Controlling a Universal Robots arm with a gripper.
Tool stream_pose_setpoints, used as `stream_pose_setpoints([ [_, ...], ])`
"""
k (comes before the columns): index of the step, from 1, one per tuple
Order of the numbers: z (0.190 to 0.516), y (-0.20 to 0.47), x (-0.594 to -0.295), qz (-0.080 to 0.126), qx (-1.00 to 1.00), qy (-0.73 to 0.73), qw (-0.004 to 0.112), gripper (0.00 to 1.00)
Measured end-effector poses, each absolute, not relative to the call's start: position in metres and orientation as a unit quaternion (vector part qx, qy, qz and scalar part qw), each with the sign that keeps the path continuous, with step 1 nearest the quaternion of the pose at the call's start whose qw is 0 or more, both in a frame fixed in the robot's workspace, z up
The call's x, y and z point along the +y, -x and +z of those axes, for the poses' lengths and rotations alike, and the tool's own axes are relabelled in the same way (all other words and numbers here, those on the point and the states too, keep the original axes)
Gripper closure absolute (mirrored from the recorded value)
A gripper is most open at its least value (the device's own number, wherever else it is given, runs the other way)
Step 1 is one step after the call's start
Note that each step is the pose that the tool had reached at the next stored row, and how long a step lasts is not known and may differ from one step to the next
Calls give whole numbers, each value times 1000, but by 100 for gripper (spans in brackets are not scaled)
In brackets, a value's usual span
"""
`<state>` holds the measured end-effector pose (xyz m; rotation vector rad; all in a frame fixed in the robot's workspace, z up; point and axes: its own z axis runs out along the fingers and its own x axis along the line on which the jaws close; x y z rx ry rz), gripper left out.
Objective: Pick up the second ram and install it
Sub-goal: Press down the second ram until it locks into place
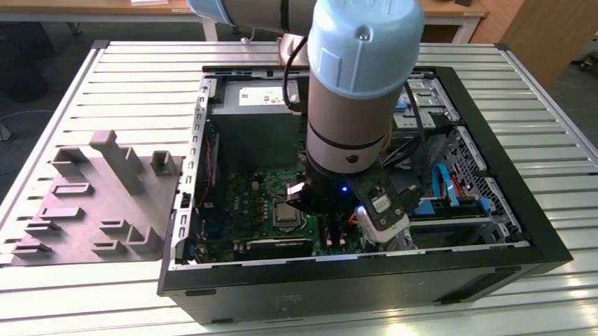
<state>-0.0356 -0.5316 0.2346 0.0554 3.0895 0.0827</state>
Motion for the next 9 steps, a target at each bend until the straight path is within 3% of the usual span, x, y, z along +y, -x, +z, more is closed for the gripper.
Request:
stream_pose_setpoints([
  [9,247,36,-531,27,999,-18,25,89],
])
